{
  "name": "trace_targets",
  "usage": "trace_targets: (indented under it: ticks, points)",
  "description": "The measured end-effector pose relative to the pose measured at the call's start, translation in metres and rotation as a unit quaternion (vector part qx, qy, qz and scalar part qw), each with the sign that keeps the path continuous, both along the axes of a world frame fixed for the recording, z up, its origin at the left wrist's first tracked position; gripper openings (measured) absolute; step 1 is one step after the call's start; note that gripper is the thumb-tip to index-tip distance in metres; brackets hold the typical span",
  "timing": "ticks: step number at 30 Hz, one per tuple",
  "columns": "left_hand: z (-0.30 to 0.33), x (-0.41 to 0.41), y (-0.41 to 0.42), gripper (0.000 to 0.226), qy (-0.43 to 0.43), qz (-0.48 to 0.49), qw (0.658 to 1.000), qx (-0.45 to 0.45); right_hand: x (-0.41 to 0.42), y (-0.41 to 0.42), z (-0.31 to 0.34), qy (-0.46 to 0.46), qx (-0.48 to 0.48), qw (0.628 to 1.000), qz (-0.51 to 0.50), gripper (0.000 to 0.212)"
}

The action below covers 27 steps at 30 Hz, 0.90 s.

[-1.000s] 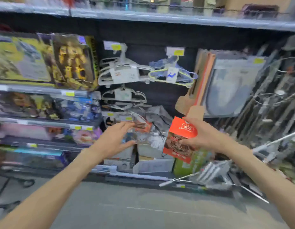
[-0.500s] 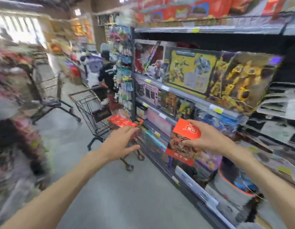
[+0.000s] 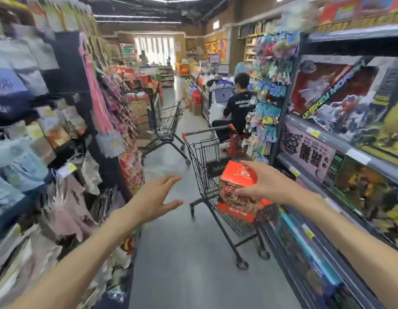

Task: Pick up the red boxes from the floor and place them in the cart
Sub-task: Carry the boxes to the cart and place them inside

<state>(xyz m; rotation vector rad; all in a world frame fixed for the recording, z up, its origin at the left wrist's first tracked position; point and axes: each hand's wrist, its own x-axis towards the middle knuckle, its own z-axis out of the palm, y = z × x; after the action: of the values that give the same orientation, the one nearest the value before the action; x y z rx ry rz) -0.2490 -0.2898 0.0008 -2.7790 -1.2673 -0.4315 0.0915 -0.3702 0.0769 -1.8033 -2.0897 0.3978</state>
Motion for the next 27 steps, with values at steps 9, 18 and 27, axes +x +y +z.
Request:
trace_targets:
  ticks: [9,18,27]
  points:
    - [0.007,-0.029,0.148,0.074,-0.006,0.085,0.996,0.002,-0.024,0.211,0.012,-0.004,0.038,0.998,0.049,0.094]
    - [-0.011,-0.05,0.358,0.076,-0.005,0.083,0.996,-0.017,-0.047,0.401,-0.003,0.033,0.035,0.999,0.024,0.068]
    - [-0.016,0.028,0.579,0.076,0.004,-0.046,0.998,-0.048,0.004,0.558,-0.018,0.04,0.038,0.994,-0.099,0.089]
